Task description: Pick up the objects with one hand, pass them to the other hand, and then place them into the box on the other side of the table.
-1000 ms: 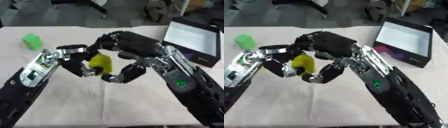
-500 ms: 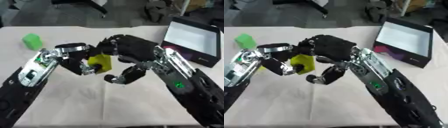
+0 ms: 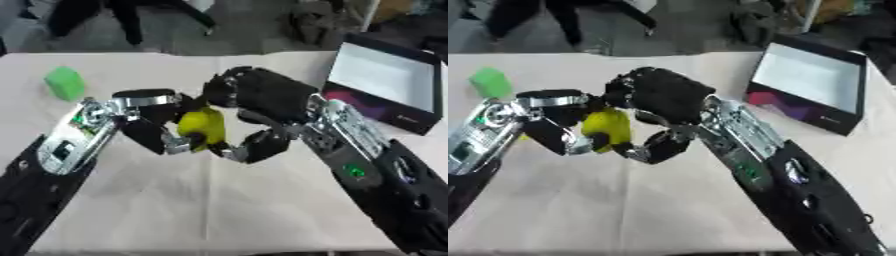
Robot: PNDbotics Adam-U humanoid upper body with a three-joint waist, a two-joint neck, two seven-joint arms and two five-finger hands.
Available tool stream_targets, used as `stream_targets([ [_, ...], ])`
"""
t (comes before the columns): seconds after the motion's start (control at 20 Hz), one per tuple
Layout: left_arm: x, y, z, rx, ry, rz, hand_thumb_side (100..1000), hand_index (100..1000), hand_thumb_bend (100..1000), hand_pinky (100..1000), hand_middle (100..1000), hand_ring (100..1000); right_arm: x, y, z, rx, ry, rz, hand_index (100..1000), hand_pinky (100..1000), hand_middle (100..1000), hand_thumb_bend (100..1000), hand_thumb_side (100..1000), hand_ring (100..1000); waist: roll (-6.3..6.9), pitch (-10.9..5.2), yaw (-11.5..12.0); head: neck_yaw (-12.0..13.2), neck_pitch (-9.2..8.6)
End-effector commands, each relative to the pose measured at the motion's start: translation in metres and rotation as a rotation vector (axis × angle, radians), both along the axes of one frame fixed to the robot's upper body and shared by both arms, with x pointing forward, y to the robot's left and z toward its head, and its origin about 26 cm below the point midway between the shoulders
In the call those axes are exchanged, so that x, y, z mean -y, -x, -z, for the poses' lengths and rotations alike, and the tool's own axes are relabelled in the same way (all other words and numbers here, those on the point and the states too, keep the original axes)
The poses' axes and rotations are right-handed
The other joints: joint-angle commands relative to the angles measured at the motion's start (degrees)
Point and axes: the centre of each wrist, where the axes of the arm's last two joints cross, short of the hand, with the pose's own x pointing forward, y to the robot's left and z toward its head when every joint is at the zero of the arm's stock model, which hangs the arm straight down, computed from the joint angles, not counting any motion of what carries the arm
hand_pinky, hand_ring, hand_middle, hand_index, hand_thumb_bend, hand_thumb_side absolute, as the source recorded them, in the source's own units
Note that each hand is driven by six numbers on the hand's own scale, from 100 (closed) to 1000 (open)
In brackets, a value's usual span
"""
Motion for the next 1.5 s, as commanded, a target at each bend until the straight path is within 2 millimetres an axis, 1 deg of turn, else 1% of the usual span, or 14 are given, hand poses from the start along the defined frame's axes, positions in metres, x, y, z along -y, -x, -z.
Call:
stream_targets([
  [0.05, 0.004, 0.004, -0.009, 0.016, -0.003, 0.043, 270, 610, 105, 719, 509, 495, 0.001, -0.004, -0.004, 0.046, -0.016, 0.029, 781, 699, 594, 255, 272, 633, 0.07, -0.58, 0.1, -0.1, -0.13],
  [0.4, 0.005, 0.005, -0.011, 0.010, 0.008, 0.045, 273, 613, 108, 720, 512, 497, -0.001, -0.005, 0.001, 0.041, -0.030, 0.017, 720, 692, 570, 231, 266, 623, 0.05, -0.59, 0.0, -0.1, -0.13],
  [0.65, 0.004, 0.003, -0.009, 0.007, 0.004, 0.029, 280, 621, 117, 721, 517, 502, -0.001, -0.005, 0.001, 0.020, -0.047, -0.004, 718, 690, 575, 240, 249, 625, 0.04, -0.58, 0.0, -0.1, -0.13],
  [0.75, 0.003, 0.002, -0.008, 0.007, 0.003, 0.021, 286, 633, 126, 723, 525, 509, -0.001, -0.005, 0.001, 0.012, -0.061, -0.012, 685, 684, 563, 233, 245, 620, 0.04, -0.57, -0.1, 0.0, -0.13],
  [0.85, 0.003, 0.001, -0.007, 0.007, 0.001, 0.012, 301, 646, 146, 723, 537, 517, 0.000, -0.005, 0.001, 0.000, -0.093, -0.018, 623, 675, 544, 169, 231, 609, 0.03, -0.56, -0.1, 0.0, -0.13],
  [0.9, 0.003, 0.000, -0.006, 0.008, -0.001, 0.007, 315, 656, 162, 724, 545, 522, 0.000, -0.005, 0.002, -0.009, -0.118, -0.021, 560, 668, 529, 112, 207, 599, 0.03, -0.55, -0.1, 0.1, -0.13],
  [0.95, 0.002, 0.000, -0.005, 0.010, -0.003, 0.001, 348, 667, 206, 726, 555, 527, 0.000, -0.005, 0.002, -0.018, -0.146, -0.024, 501, 664, 519, 119, 183, 591, 0.03, -0.55, -0.1, 0.1, -0.13],
  [1.0, 0.002, -0.001, -0.004, 0.010, -0.003, -0.006, 401, 683, 271, 728, 569, 534, 0.000, -0.005, 0.002, -0.025, -0.173, -0.029, 432, 661, 512, 132, 148, 586, 0.02, -0.56, -0.2, 0.1, -0.13],
  [1.05, 0.001, -0.002, -0.002, 0.009, -0.003, -0.012, 500, 703, 393, 734, 587, 548, 0.000, -0.005, 0.002, -0.030, -0.197, -0.033, 376, 659, 505, 131, 118, 583, 0.01, -0.56, -0.2, 0.2, -0.13],
  [1.1, 0.000, -0.003, -0.001, 0.004, 0.001, -0.014, 547, 717, 459, 739, 600, 559, 0.000, -0.005, 0.001, -0.035, -0.215, -0.038, 354, 659, 503, 144, 100, 584, 0.00, -0.57, -0.2, 0.2, -0.13],
  [1.2, -0.002, -0.006, 0.001, -0.007, 0.013, -0.005, 642, 751, 602, 754, 628, 584, 0.000, -0.005, 0.002, -0.045, -0.230, -0.047, 317, 662, 499, 173, 100, 587, -0.03, -0.57, -0.3, 0.1, -0.13],
  [1.3, -0.004, -0.008, 0.003, -0.018, 0.031, 0.001, 662, 765, 664, 761, 641, 593, 0.001, -0.006, 0.003, -0.054, -0.227, -0.052, 304, 664, 496, 187, 100, 589, -0.04, -0.55, -0.3, 0.1, -0.13],
  [1.4, -0.006, -0.009, 0.003, -0.025, 0.052, 0.007, 679, 785, 702, 774, 658, 607, 0.001, -0.006, 0.004, -0.064, -0.222, -0.052, 292, 665, 491, 191, 100, 590, -0.05, -0.53, -0.3, 0.0, -0.13],
  [1.5, -0.008, -0.009, 0.003, -0.026, 0.072, 0.023, 700, 801, 716, 787, 674, 619, 0.002, -0.007, 0.005, -0.070, -0.218, -0.050, 291, 664, 489, 193, 100, 589, -0.07, -0.50, -0.3, -0.1, -0.13],
])
